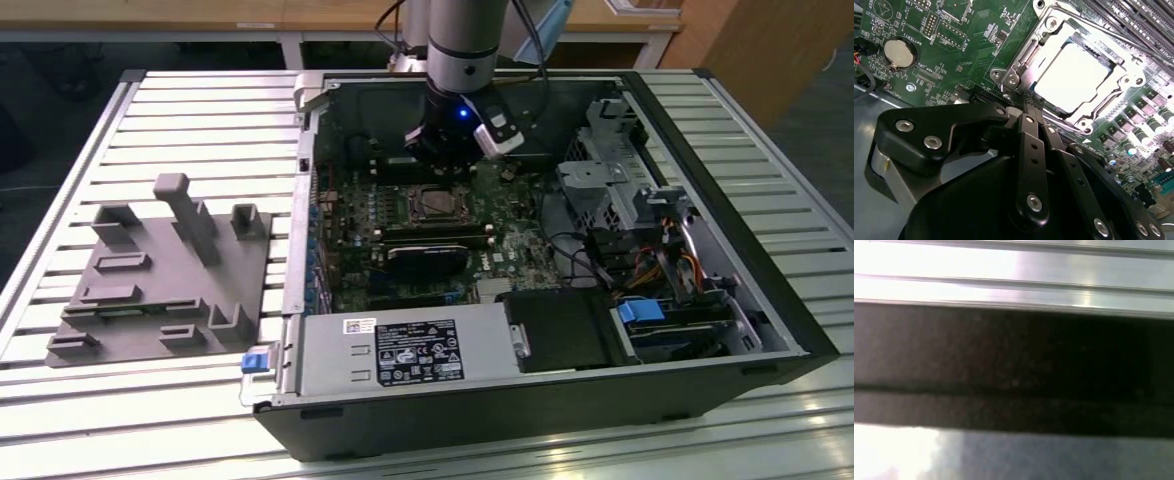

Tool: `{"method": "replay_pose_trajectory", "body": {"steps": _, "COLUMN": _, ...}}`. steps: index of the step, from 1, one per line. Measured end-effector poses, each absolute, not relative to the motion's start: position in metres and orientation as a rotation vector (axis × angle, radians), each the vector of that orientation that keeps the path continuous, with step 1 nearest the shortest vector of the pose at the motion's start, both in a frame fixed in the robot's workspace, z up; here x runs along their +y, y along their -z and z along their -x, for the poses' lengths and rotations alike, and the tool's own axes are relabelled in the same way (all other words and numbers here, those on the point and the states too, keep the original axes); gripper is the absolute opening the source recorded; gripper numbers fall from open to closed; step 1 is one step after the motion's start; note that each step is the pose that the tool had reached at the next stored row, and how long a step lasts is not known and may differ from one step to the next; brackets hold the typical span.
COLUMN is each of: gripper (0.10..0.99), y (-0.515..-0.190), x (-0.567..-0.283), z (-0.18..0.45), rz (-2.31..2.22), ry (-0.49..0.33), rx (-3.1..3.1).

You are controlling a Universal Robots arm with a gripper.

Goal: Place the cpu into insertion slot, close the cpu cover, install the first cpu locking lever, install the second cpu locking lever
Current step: 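Install the first cpu locking lever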

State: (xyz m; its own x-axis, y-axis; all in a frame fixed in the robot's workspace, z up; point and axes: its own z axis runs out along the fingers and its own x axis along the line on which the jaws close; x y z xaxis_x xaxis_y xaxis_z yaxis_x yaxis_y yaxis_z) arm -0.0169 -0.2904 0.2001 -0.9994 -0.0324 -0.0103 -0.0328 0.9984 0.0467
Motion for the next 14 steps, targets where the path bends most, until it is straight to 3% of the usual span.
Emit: {"method": "replay_pose_trajectory", "body": {"steps": 14, "gripper": 0.106, "y": -0.1977, "x": -0.2901, "z": 0.0162, "rz": 0.051, "ry": -0.061, "rx": 3.131}}
